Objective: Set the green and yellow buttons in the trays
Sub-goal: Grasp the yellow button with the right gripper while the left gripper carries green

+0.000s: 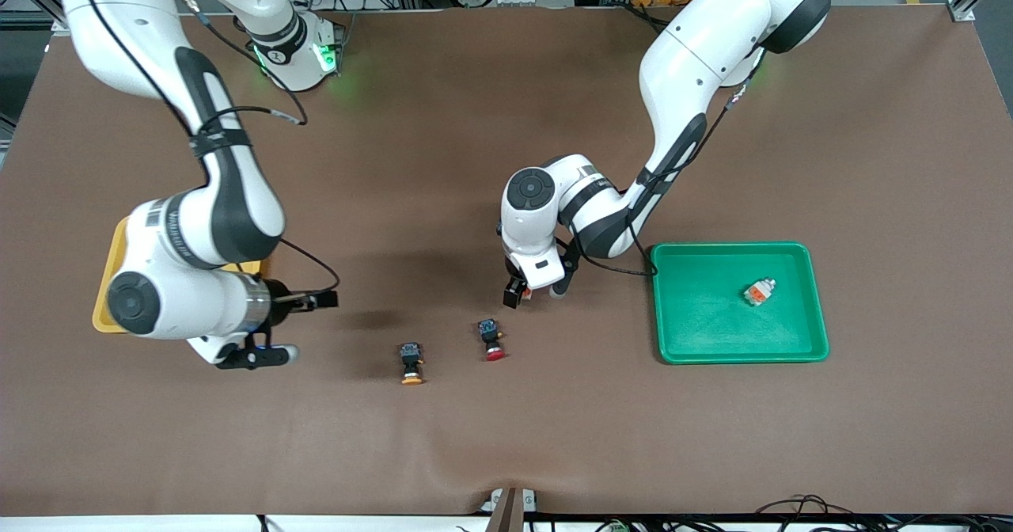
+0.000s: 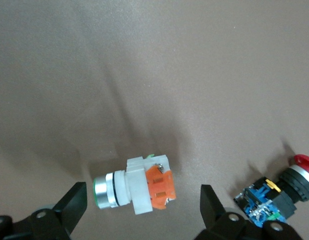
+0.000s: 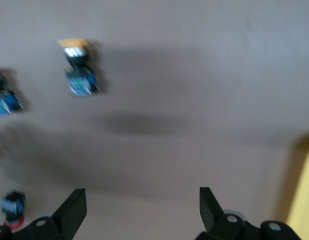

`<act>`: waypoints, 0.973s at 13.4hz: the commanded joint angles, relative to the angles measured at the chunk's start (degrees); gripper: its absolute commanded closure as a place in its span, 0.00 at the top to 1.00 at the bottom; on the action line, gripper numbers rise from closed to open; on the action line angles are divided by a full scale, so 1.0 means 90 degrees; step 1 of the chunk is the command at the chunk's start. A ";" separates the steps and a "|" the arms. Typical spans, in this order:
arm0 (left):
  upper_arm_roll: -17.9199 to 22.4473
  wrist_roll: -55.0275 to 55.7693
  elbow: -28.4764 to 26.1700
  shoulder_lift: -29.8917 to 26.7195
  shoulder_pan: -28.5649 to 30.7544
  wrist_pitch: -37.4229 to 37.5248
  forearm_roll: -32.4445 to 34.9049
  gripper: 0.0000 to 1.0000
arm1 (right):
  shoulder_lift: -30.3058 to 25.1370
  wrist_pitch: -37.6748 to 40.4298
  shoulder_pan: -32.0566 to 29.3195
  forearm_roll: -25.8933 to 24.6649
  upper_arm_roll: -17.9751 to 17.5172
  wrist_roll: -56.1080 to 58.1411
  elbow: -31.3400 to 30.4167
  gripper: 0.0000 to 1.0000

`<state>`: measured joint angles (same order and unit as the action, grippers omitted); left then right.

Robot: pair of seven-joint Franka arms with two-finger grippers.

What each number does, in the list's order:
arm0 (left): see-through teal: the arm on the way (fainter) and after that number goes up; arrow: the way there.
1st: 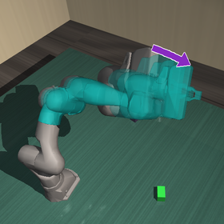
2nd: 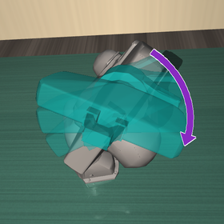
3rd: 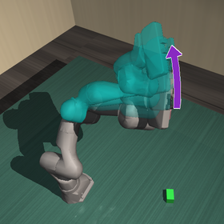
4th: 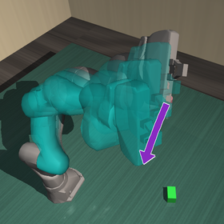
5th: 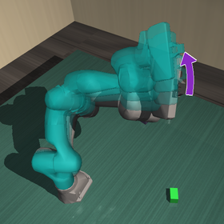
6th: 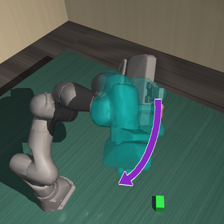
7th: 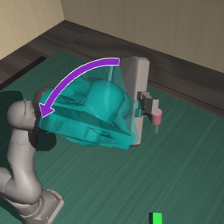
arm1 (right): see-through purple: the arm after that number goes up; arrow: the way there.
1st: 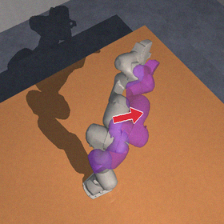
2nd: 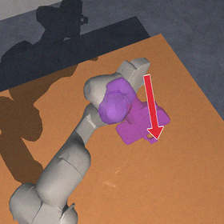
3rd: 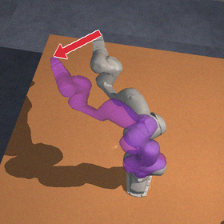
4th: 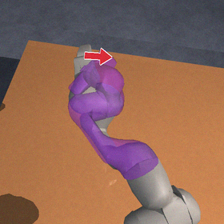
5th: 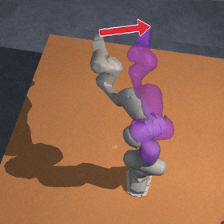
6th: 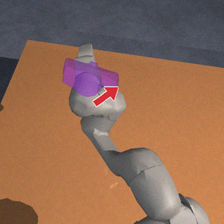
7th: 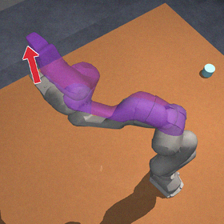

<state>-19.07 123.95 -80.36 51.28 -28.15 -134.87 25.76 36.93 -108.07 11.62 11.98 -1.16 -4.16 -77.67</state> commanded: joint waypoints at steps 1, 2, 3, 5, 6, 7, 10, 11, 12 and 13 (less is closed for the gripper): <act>0.0019 0.0075 0.0071 0.0103 -0.0017 -0.0151 -0.0098 1.00 | 0.0349 -0.1082 0.0436 0.0065 0.0070 -0.0463 0.0144 1.00; 0.0019 0.0075 0.0061 0.0113 -0.0017 -0.0161 -0.0098 1.00 | 0.0485 -0.1590 0.0621 0.0075 0.0070 -0.0640 0.0144 1.00; 0.0019 0.0065 0.0061 0.0122 -0.0017 -0.0161 -0.0098 1.00 | 0.0661 -0.2088 0.0816 0.0065 0.0070 -0.0825 0.0144 1.00; 0.0019 0.0065 0.0061 0.0142 -0.0017 -0.0161 -0.0108 1.00 | 0.1012 -0.2987 0.1120 0.0055 0.0080 -0.1012 0.0153 1.00; 0.0019 0.0065 0.0061 0.0142 -0.0017 -0.0171 -0.0108 1.00 | 0.1217 -0.3417 0.1179 0.0065 0.0080 -0.1022 0.0153 1.00; 0.0019 0.0065 0.0061 0.0152 0.0002 -0.0171 -0.0108 1.00 | 0.1393 -0.3760 0.1247 0.0065 0.0080 -0.1022 0.0153 1.00; 0.0019 0.0065 0.0052 0.0161 0.0032 -0.0337 -0.0108 1.00 | 0.1590 -0.3861 0.1345 0.0046 0.0080 -0.1129 0.0144 1.00; 0.0019 0.0065 0.0052 0.0171 0.0032 -0.0337 -0.0108 1.00 | 0.1600 -0.3861 0.1374 -0.0003 0.0089 -0.1130 0.0144 1.00; 0.0019 0.0065 0.0052 0.0171 0.0032 -0.0347 -0.0108 1.00 | 0.1639 -0.3880 0.1384 -0.0003 0.0080 -0.1130 0.0144 1.00; 0.0019 0.0065 0.0052 0.0171 0.0032 -0.0347 -0.0098 1.00 | 0.1678 -0.3890 0.1385 0.0006 0.0080 -0.1130 0.0144 1.00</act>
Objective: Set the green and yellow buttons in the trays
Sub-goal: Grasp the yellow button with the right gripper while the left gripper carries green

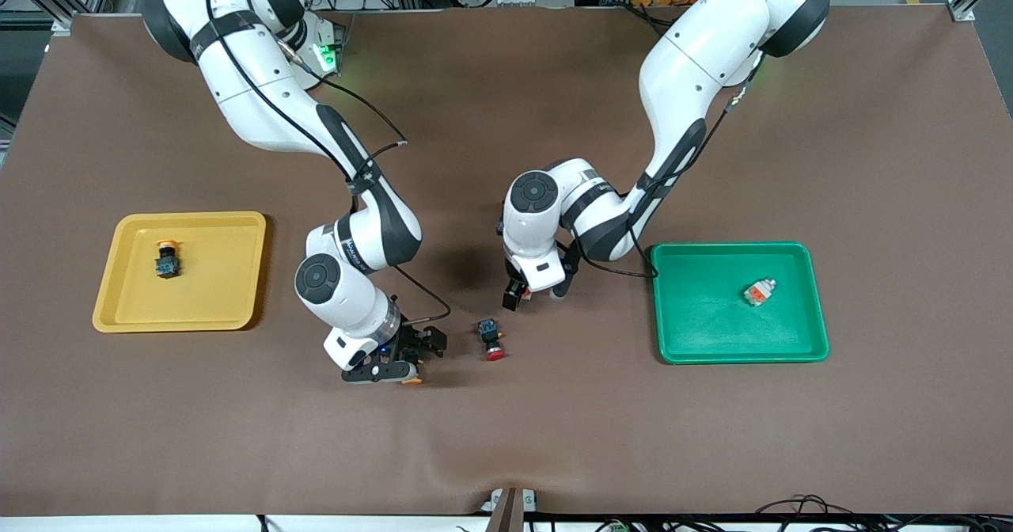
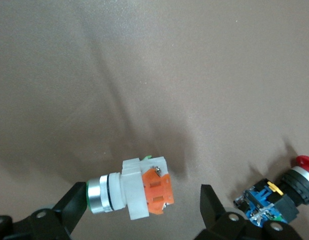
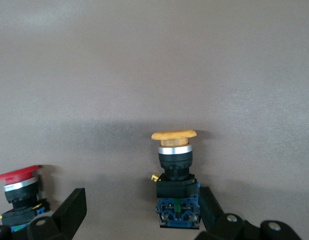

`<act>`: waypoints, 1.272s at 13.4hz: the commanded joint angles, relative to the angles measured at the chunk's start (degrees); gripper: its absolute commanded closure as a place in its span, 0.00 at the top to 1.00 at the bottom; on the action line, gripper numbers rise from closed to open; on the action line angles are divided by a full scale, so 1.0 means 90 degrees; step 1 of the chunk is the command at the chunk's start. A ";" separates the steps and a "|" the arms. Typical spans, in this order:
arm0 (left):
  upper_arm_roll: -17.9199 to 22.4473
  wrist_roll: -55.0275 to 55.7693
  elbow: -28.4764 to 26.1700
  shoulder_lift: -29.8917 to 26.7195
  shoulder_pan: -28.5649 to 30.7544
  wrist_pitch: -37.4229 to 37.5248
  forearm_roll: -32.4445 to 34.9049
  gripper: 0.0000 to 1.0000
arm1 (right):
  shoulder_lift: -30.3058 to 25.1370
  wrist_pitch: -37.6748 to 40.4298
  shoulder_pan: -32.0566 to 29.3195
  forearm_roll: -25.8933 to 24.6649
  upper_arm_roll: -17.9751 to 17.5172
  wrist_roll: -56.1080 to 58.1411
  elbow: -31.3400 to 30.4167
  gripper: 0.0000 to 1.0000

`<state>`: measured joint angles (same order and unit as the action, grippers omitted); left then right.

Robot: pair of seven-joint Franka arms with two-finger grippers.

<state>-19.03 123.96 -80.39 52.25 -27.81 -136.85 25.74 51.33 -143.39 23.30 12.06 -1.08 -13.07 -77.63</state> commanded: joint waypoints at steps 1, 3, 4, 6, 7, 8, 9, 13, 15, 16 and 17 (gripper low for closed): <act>0.0015 0.0065 0.0045 0.0064 -0.0006 -0.0127 -0.0096 1.00 | 0.0087 0.0034 0.0126 -0.0012 0.0080 -0.0159 0.0120 1.00; 0.0015 0.0065 0.0045 0.0064 -0.0006 -0.0127 -0.0096 0.95 | 0.0175 0.0025 0.0320 -0.0022 0.0119 -0.0227 0.0100 1.00; 0.0015 0.0065 0.0045 0.0064 -0.0006 -0.0127 -0.0096 0.84 | 0.0223 0.0015 0.0331 -0.0032 0.0120 -0.0228 0.0110 1.00; 0.0015 0.0065 0.0045 0.0093 -0.0006 -0.0127 -0.0096 0.70 | 0.0243 0.0025 0.0312 -0.0099 0.0139 -0.0170 0.0100 1.00; 0.0015 0.0065 0.0045 0.0093 -0.0006 -0.0127 -0.0096 0.60 | 0.0243 0.0034 0.0254 -0.0226 0.0149 -0.0130 0.0100 1.00; 0.0015 0.0065 0.0045 0.0074 -0.0006 -0.0127 -0.0096 0.48 | 0.0243 0.0034 0.0224 -0.0372 0.0149 -0.0120 0.0100 1.00; 0.0015 0.0046 0.0045 0.0035 -0.0006 -0.0117 -0.0096 0.39 | 0.0243 0.0034 0.0185 -0.0441 0.0149 -0.0120 0.0100 1.00; -0.0063 -0.0003 0.0065 -0.0286 0.0208 0.0203 -0.0086 0.29 | 0.0243 0.0093 0.0010 -0.0481 0.0159 0.0015 0.0110 1.00; -0.0083 -0.0081 0.0055 -0.0560 0.0297 0.0700 -0.0077 0.30 | 0.0263 0.0054 -0.0244 -0.0442 0.0149 0.0571 0.0090 1.00; -0.0102 -0.0430 0.0055 -0.0725 0.0297 0.1119 -0.0086 0.30 | 0.0282 0.0044 -0.0245 -0.0451 0.0149 0.0631 0.0081 0.92; -0.0228 -0.0926 0.0045 -0.0901 0.0365 0.1539 -0.0106 0.30 | 0.0321 0.0044 -0.0177 -0.0461 0.0149 0.0641 0.0080 0.72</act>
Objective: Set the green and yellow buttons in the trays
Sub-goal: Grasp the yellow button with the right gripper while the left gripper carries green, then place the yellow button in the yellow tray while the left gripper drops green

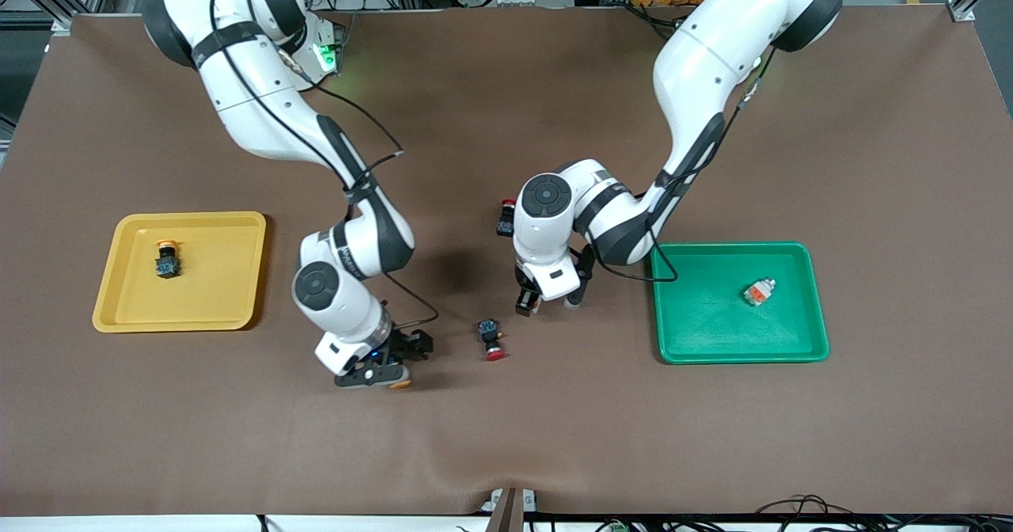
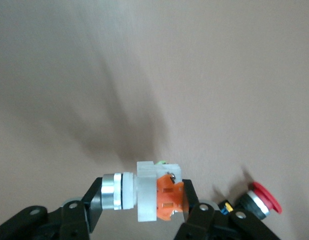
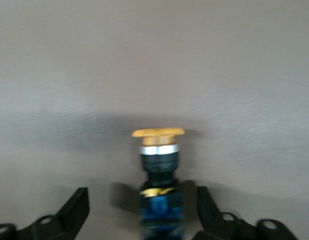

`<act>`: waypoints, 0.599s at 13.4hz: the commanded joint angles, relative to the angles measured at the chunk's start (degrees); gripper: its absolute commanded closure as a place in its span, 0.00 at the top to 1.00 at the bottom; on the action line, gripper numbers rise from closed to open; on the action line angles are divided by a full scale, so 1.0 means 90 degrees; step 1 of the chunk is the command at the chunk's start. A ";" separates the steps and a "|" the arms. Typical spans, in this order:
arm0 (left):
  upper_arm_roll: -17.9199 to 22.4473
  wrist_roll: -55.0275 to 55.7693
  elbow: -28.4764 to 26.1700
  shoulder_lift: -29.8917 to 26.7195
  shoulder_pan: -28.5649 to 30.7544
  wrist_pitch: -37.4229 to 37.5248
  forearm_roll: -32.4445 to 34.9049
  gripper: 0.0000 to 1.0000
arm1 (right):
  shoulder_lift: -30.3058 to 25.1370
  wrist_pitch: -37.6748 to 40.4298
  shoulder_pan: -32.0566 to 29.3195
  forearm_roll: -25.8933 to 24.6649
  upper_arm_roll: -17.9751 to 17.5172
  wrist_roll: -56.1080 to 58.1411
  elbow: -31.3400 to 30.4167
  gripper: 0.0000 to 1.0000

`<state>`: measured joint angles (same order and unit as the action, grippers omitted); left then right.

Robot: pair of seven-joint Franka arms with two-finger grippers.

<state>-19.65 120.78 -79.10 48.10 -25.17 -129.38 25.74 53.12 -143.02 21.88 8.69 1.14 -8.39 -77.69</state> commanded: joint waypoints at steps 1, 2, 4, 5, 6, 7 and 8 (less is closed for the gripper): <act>-0.0363 -0.0994 -0.0108 -0.0587 0.0333 0.1081 -0.0135 0.31 | 0.0133 0.0002 0.0000 -0.0067 -0.0097 0.0074 0.0087 0.38; -0.0655 -0.1375 -0.0147 -0.0705 0.0684 0.1404 -0.0154 0.33 | 0.0133 0.0002 -0.0048 -0.0096 -0.0097 0.0151 0.0087 0.11; -0.1222 -0.2350 -0.0603 -0.1114 0.1678 0.1826 -0.0154 0.33 | 0.0094 0.0099 -0.0098 -0.0048 -0.0107 0.0181 0.0126 0.00; -0.1698 -0.2964 -0.1041 -0.1367 0.2302 0.1827 -0.0164 0.35 | 0.0065 0.0197 -0.0184 -0.0009 -0.0126 0.0161 0.0145 0.00; -0.2177 -0.3483 -0.1316 -0.1534 0.2966 0.1827 -0.0164 0.36 | -0.0003 0.0488 -0.0311 0.0011 -0.0155 0.0171 0.0165 0.00; -0.2636 -0.3952 -0.1657 -0.1662 0.3678 0.1827 -0.0164 0.36 | -0.0159 0.0887 -0.0419 0.0040 -0.0165 0.0181 0.0233 0.00; -0.2960 -0.4411 -0.1961 -0.1750 0.4285 0.1817 -0.0106 0.36 | -0.0267 0.1307 -0.0497 0.0040 -0.0165 0.0200 0.0262 0.00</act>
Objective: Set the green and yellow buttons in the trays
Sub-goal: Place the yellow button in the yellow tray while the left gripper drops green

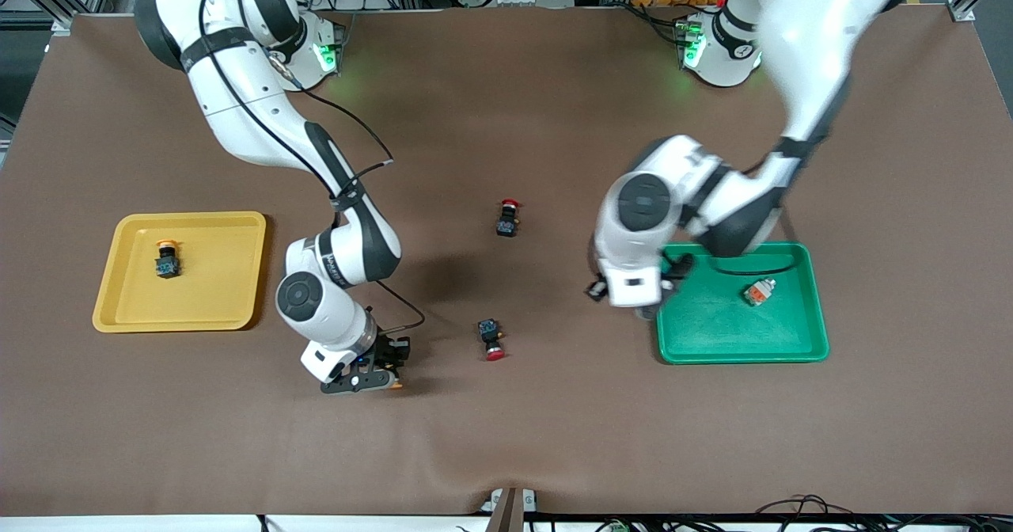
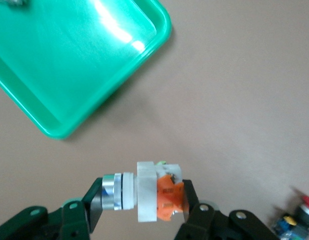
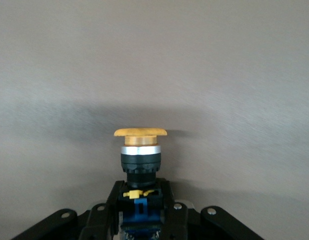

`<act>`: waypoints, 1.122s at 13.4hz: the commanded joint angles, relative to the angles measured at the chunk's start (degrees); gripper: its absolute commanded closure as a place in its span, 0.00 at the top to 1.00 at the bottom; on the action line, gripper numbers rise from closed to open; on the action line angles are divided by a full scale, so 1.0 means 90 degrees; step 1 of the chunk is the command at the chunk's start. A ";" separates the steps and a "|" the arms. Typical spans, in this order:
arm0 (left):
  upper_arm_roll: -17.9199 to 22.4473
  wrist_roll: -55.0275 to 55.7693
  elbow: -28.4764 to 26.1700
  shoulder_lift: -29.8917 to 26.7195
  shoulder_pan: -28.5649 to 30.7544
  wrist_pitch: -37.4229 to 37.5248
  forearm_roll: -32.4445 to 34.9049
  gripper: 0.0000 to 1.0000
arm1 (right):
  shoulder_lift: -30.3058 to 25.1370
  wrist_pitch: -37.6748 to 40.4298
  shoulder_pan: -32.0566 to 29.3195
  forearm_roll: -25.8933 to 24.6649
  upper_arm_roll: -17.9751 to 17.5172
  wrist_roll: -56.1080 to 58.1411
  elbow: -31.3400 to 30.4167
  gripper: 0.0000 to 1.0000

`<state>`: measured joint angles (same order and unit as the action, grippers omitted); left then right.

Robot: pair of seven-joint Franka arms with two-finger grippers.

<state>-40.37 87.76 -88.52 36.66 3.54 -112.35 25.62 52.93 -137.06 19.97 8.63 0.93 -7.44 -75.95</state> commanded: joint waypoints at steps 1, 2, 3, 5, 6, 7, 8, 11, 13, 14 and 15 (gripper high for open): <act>-0.0816 -0.1143 -0.1225 -0.0508 0.1556 -0.0143 -0.0054 0.36 | -0.0469 0.1075 -0.0459 0.0056 -0.0171 0.0114 0.0069 0.00; -0.0846 -0.1495 -0.1480 -0.0538 0.1899 -0.0299 0.0043 0.36 | -0.0694 0.1562 -0.0587 0.0056 -0.0181 0.0123 0.0069 0.00; -0.0846 -0.1789 -0.1734 -0.0538 0.2192 -0.0523 0.0237 0.36 | -0.0880 0.2002 -0.0665 0.0047 -0.0182 0.0124 0.0079 0.00; -0.0827 -0.2094 -0.2164 -0.0450 0.2535 -0.1098 0.0793 0.36 | -0.1358 0.2687 -0.0880 0.0027 -0.0162 0.0133 0.0060 0.00; -0.0827 -0.2162 -0.2243 -0.0286 0.2778 -0.1352 0.1105 0.41 | -0.1631 0.3241 -0.1065 0.0027 -0.0152 0.0307 0.0021 0.00; -0.0827 -0.2298 -0.2234 -0.0120 0.2936 -0.1461 0.1273 0.60 | -0.1846 0.3769 -0.1308 0.0027 -0.0143 0.0657 0.0001 0.00; -0.0827 -0.2532 -0.2215 -0.0050 0.2966 -0.1549 0.1342 0.90 | -0.2051 0.4200 -0.1552 0.0027 -0.0133 0.0951 -0.0076 0.00; -0.0827 -0.2700 -0.2166 -0.0098 0.3035 -0.1580 0.1343 1.00 | -0.2900 0.4468 -0.2062 -0.0051 -0.0113 0.1392 -0.1117 0.00; -0.0856 -0.2671 -0.2156 -0.0147 0.3035 -0.1560 0.1343 1.00 | -0.3370 0.4458 -0.2102 -0.0322 -0.0065 0.1393 -0.1822 0.00; -0.0895 -0.2661 -0.2137 -0.0225 0.3044 -0.1531 0.1333 1.00 | -0.3497 0.4438 -0.2121 -0.0547 -0.0064 0.1383 -0.2086 0.00; -0.0915 -0.2671 -0.2137 -0.0332 0.3045 -0.1482 0.1333 1.00 | -0.3576 0.4284 -0.2170 -0.0713 -0.0055 0.1374 -0.2398 0.00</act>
<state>-47.68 63.89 -107.38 36.22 30.37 -126.27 36.58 25.92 -95.65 0.76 5.09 1.08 5.09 -88.45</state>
